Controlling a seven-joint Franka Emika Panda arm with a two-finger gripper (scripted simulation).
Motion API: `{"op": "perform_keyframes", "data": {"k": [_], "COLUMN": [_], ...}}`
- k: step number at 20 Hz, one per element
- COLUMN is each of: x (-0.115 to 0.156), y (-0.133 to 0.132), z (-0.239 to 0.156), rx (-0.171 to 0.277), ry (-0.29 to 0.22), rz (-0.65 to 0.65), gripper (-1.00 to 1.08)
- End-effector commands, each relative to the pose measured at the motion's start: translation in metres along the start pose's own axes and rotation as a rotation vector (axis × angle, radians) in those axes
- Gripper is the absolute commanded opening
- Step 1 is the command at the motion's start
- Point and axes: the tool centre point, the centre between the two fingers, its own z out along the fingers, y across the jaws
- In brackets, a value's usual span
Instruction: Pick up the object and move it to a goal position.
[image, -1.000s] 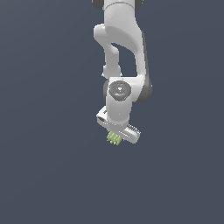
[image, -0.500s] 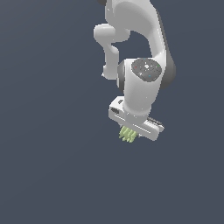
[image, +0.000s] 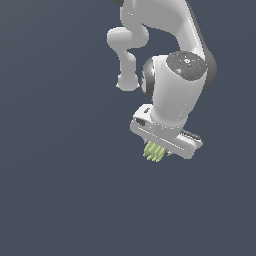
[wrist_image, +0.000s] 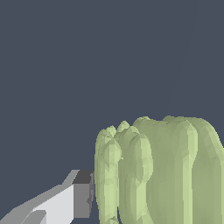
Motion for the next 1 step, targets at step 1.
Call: {"op": "perform_keyframes", "data": {"k": [1], "x": [0.0001], "y": [-0.0012], "z": [-0.0017], "rx": [-0.001], "ry": [-0.001], "rz": [0.001], "gripper": [-1.00]}}
